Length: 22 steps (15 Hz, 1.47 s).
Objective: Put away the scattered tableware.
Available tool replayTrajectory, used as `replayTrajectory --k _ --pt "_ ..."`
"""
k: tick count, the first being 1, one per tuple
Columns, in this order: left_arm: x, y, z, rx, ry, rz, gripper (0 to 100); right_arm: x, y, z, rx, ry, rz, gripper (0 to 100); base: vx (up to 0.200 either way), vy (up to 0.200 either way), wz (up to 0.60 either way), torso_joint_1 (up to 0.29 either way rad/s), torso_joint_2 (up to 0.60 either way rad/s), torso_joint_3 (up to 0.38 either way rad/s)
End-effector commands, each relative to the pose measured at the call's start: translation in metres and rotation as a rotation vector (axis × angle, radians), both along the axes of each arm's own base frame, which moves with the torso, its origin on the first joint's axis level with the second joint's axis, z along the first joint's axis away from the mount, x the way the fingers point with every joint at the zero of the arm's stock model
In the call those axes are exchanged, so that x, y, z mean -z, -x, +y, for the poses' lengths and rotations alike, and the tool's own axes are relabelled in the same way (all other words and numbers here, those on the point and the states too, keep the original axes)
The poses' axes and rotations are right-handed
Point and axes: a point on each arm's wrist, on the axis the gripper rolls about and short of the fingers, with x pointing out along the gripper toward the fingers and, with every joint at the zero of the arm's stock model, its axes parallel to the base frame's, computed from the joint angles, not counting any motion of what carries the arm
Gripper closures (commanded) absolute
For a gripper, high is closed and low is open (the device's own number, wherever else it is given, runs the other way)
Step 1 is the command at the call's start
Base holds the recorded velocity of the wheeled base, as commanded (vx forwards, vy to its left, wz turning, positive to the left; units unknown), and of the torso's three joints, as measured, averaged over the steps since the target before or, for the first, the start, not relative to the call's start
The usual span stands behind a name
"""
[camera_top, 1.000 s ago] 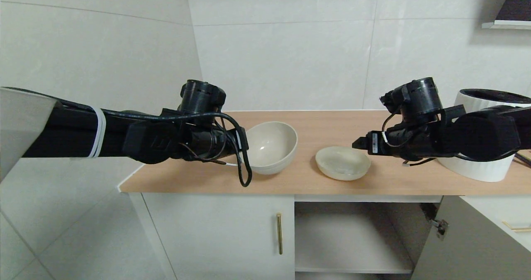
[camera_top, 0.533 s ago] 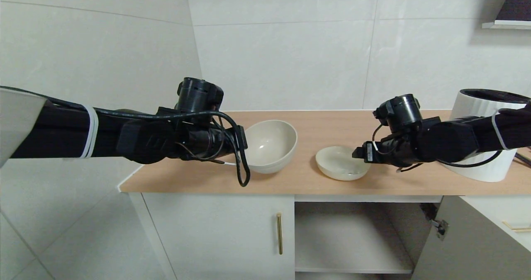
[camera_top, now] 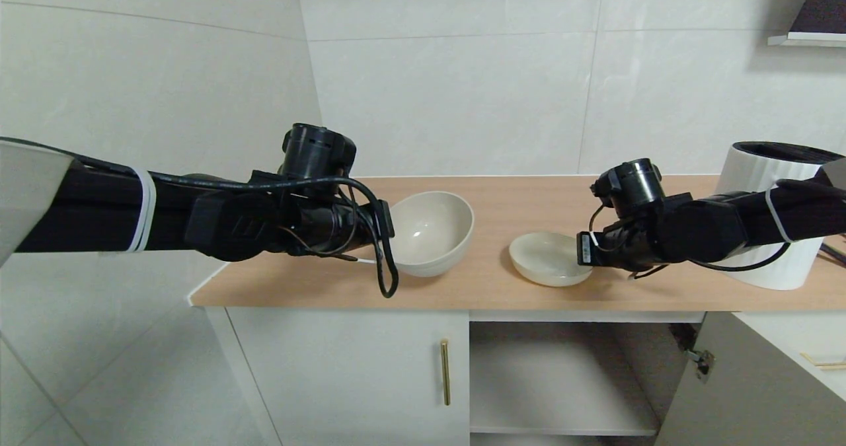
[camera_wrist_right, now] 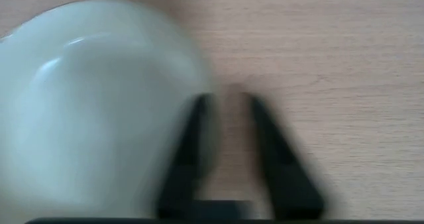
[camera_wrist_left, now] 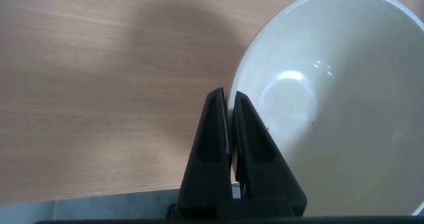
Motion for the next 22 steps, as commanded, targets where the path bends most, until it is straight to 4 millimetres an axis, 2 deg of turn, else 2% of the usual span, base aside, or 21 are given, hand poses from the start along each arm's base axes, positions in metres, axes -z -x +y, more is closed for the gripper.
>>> replayTrajectory --k 1,6,8,9,12,13,15,17,18,20,22 --pt "-0.001 0.001 0.000 -0.001 0.003 -0.003 100 -0.002 0.001 0.001 -0.001 -0.005 -0.003 100 0.000 0.000 0.00 0.000 0.00 0.000" --pt "-0.008 0.010 0.004 0.003 0.006 -0.013 100 -0.021 0.013 -0.002 -0.007 -0.017 -0.018 100 0.000 0.000 0.00 0.000 0.00 0.000" --pt "-0.012 0.030 0.014 0.022 -0.016 -0.012 100 -0.030 0.022 -0.004 -0.016 -0.026 -0.021 100 0.000 0.000 0.00 0.000 0.00 0.000" --pt "-0.015 0.044 0.020 0.045 -0.032 -0.019 100 -0.041 0.032 -0.006 -0.038 -0.058 -0.031 100 0.000 0.000 0.00 0.000 0.00 0.000" --pt "-0.020 0.083 0.035 0.127 0.021 -0.102 100 -0.068 0.086 -0.010 -0.156 -0.147 -0.002 100 0.000 0.000 0.00 0.000 0.00 0.000" --pt "-0.021 0.089 0.038 0.129 0.034 -0.126 100 -0.071 0.098 -0.011 -0.178 -0.153 0.004 100 0.000 0.000 0.00 0.000 0.00 0.000" --pt "-0.029 0.101 0.044 0.127 0.046 -0.154 100 -0.072 0.114 -0.015 -0.185 -0.151 0.009 100 0.000 0.000 0.00 0.000 0.00 0.000" --pt "-0.028 0.120 0.051 0.144 0.050 -0.148 100 -0.065 0.124 -0.019 -0.167 -0.165 0.036 100 0.000 0.000 0.00 0.000 0.00 0.000" --pt "-0.026 0.128 0.054 0.146 0.049 -0.145 100 -0.068 0.136 -0.015 -0.172 -0.199 0.036 100 0.000 0.000 0.00 0.000 0.00 0.000" --pt "-0.022 0.133 0.056 0.147 0.045 -0.133 100 -0.068 0.143 -0.017 -0.175 -0.217 0.041 100 0.000 0.000 0.00 0.000 0.00 0.000" --pt "-0.016 0.129 0.052 0.159 0.039 -0.109 100 -0.063 0.146 -0.022 -0.155 -0.210 0.054 100 0.000 0.000 0.00 0.000 0.00 0.000"
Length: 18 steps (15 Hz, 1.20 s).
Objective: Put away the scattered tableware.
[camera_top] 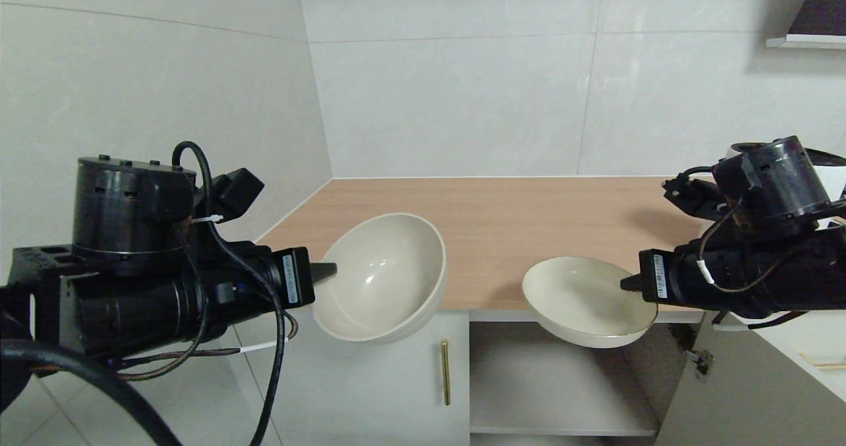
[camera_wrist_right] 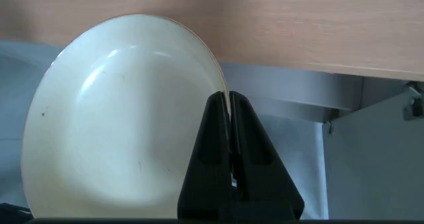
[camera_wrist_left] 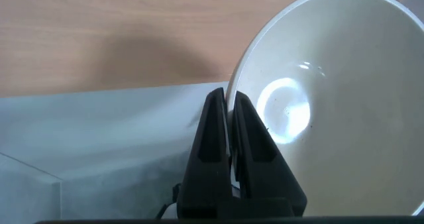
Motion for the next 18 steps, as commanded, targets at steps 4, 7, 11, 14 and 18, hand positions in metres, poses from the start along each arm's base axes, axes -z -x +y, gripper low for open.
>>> replayTrajectory --k 4,7,11,14,18 --pt "0.008 0.000 -0.006 0.021 -0.012 0.030 100 0.003 0.016 -0.010 0.005 0.008 0.005 100 0.000 0.000 0.00 0.000 0.00 0.000" --pt "0.015 -0.004 -0.010 0.031 -0.024 0.055 100 0.006 0.014 -0.009 0.001 0.014 0.006 100 -0.200 0.000 0.00 0.006 0.00 -0.001" --pt "0.023 -0.008 -0.014 0.036 -0.040 0.080 100 0.010 0.009 -0.009 0.010 0.016 0.009 100 -0.100 0.000 0.00 0.005 0.00 -0.001" --pt "0.023 -0.008 -0.014 0.036 -0.040 0.081 100 0.014 0.005 -0.007 0.011 0.020 0.019 100 0.000 0.000 0.00 0.000 0.00 0.000" --pt "0.027 -0.011 -0.015 0.036 -0.046 0.092 100 0.019 0.000 -0.009 0.026 0.029 0.033 100 0.000 0.000 0.00 0.000 0.00 0.000"
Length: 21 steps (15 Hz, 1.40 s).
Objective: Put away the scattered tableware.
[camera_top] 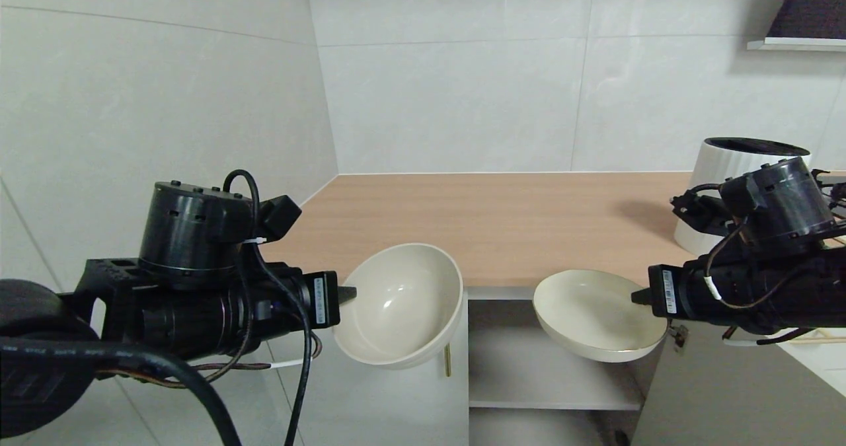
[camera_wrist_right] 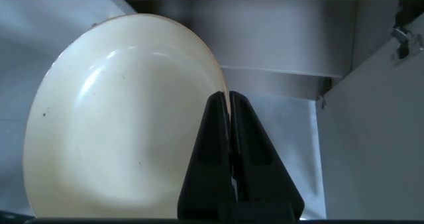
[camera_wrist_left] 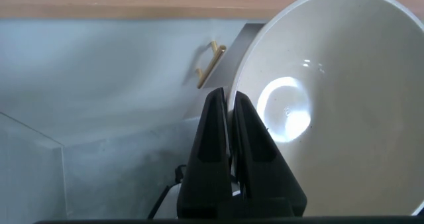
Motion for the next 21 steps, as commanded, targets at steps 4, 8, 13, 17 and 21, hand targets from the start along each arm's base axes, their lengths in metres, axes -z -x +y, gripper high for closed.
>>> replayTrajectory --k 4,8,13,17,21 --pt "0.0028 -0.0020 -0.0011 0.000 -0.004 0.009 100 0.0066 -0.0049 0.0018 0.002 0.010 0.021 100 0.000 0.000 0.00 -0.051 0.13 0.076" --pt "0.0032 -0.0027 -0.0015 0.000 -0.005 0.011 100 0.0066 -0.0057 0.0021 0.002 0.007 0.014 100 0.000 0.000 0.00 -0.167 0.43 0.252" --pt "0.0023 -0.0030 -0.0016 0.000 -0.003 0.008 100 0.0101 -0.0083 0.0037 0.002 0.013 0.025 100 0.000 0.000 0.00 -0.169 0.46 0.292" --pt "0.0023 -0.0030 -0.0016 0.000 -0.003 0.008 100 0.0109 -0.0090 0.0036 0.003 0.014 0.028 100 0.000 0.000 0.00 -0.124 0.44 0.306" --pt "0.0023 -0.0030 -0.0016 -0.001 -0.004 0.008 100 0.0125 -0.0100 0.0040 0.002 0.018 0.033 100 0.000 0.000 0.00 0.018 0.04 0.012"
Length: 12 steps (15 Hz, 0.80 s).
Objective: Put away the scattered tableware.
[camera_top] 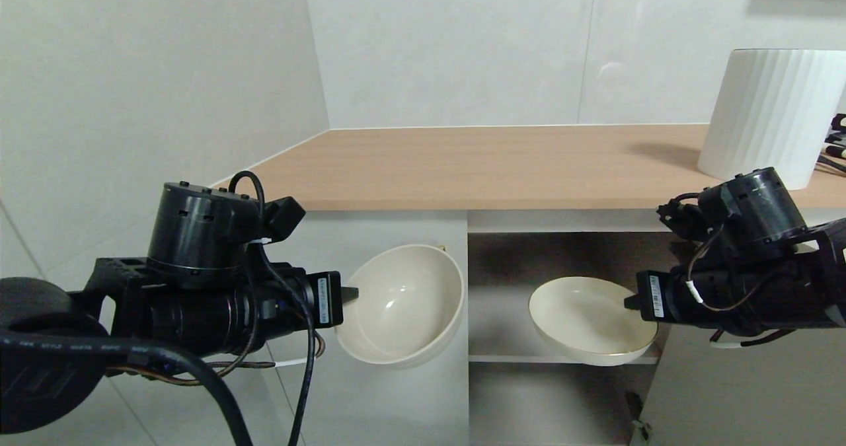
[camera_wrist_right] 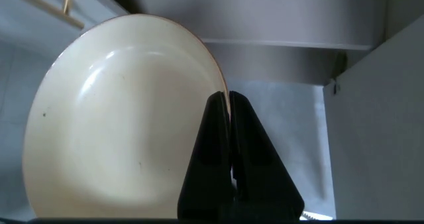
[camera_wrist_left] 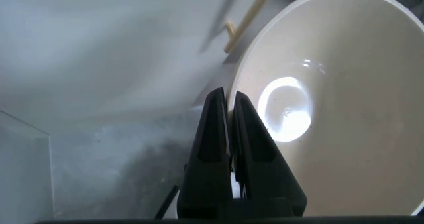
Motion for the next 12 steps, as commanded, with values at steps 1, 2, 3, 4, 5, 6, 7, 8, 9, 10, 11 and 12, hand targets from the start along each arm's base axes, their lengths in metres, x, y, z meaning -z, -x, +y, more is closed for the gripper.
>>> replayTrajectory --k 1,2,3,4,5,6,7,8,9,10,11,12 --pt "0.000 0.000 0.000 0.000 0.001 0.001 100 0.006 -0.004 0.002 -0.004 0.012 0.019 100 0.000 0.000 0.00 0.000 0.00 0.000" --pt "0.000 0.000 0.000 -0.001 0.000 0.001 100 0.011 -0.008 0.003 -0.002 0.019 0.036 100 0.000 0.000 0.00 0.000 0.00 0.000" --pt "0.000 0.000 0.000 -0.001 0.000 0.001 100 0.018 -0.015 0.006 -0.002 0.022 0.043 100 0.000 0.000 0.00 -0.115 0.21 0.110" --pt "0.001 0.000 0.000 -0.001 -0.001 0.002 100 0.030 -0.024 0.010 -0.004 0.026 0.049 100 0.000 0.000 0.00 -0.071 0.10 0.100" --pt "0.001 0.000 0.000 0.000 0.000 0.003 100 0.048 -0.035 0.015 0.004 0.046 0.074 100 0.000 0.000 0.00 -0.036 0.07 0.041" --pt "0.001 0.000 0.000 0.000 0.000 0.003 100 0.065 -0.046 0.019 0.014 0.068 0.097 100 0.000 0.000 0.00 0.000 0.00 0.000" --pt "0.001 0.000 0.000 0.000 0.000 0.003 100 0.085 -0.058 0.024 0.020 0.078 0.114 100 0.000 0.000 0.00 0.000 0.00 0.000" --pt "0.001 0.000 0.000 0.000 0.000 0.003 100 0.102 -0.070 0.027 0.026 0.079 0.117 100 0.000 0.000 0.00 0.000 0.00 0.000" --pt "0.001 0.000 0.000 -0.001 -0.001 0.002 100 0.109 -0.075 0.028 0.032 0.079 0.114 100 0.000 0.000 0.00 0.000 0.00 0.000" --pt "0.001 0.000 0.000 -0.001 -0.001 0.002 100 0.125 -0.086 0.032 0.037 0.074 0.089 100 0.000 0.000 0.00 0.000 0.00 0.000" --pt "0.001 0.000 0.000 -0.001 -0.001 0.002 100 0.133 -0.091 0.033 0.044 0.078 0.084 100 0.000 0.000 0.00 0.000 0.00 0.000" --pt "0.001 -0.001 0.000 0.000 -0.001 0.005 100 0.146 -0.098 0.034 0.056 0.092 0.093 100 0.000 0.000 0.00 0.000 0.00 0.000"
